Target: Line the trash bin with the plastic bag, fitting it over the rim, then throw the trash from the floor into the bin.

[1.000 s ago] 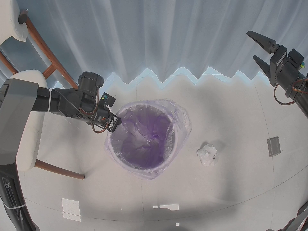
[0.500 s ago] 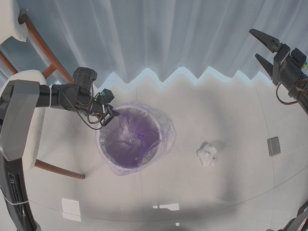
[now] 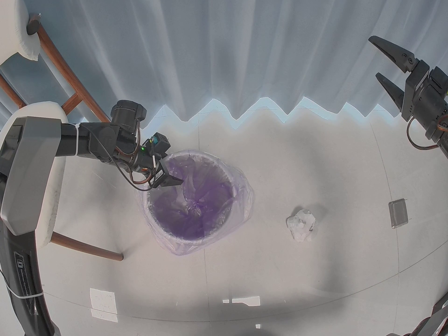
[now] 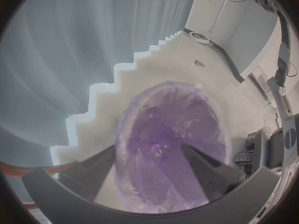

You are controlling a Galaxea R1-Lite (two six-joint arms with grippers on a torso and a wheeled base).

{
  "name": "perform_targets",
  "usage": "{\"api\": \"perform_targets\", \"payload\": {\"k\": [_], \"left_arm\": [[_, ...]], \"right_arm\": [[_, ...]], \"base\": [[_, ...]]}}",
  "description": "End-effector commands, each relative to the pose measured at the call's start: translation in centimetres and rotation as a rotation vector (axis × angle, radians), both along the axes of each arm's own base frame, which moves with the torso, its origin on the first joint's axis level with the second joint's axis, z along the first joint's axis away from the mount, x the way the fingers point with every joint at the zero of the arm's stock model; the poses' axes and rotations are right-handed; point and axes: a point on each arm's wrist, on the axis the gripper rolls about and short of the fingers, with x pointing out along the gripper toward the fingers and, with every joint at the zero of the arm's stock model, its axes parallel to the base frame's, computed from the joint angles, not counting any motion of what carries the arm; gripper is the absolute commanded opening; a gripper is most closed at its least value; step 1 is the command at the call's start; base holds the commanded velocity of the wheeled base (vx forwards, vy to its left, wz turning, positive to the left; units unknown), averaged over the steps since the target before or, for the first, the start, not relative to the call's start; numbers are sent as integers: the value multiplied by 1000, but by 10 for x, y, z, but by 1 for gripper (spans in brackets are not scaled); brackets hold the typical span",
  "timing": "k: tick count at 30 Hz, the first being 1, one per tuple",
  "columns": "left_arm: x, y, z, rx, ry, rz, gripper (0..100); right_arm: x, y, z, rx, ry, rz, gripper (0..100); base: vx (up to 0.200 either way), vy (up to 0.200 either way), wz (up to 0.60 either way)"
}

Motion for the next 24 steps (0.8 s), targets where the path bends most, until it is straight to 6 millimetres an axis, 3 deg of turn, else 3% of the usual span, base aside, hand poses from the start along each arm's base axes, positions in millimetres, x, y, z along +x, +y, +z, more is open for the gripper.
{"api": "perform_targets", "payload": {"k": [1,14,20,21,22,24], "left_arm": [[-1,-2,6,-15,-11,-13,100],[1,11,53,-5,-174,54,100],[-19,9,88,-15,-246,70,100],[-34,8,111,-43,-285,85,100],[-34,8,111,-43,-285,85,100],[-66,6,145,-129,-305,132,100]], "right_arm": [[-1,-1,1,1,-4,-1,100],[-9,-2,6,5,-24,-1,100],[-10,-2,6,3,-24,-1,100],[-10,-2,5,2,-18,0,100],[-10,-2,5,2,-18,0,100],[-9,-1,0,-19,-8,5,100]], "base": [[0,0,0],[0,0,0],[0,0,0],[0,0,0],[0,0,0],[0,0,0]]}}
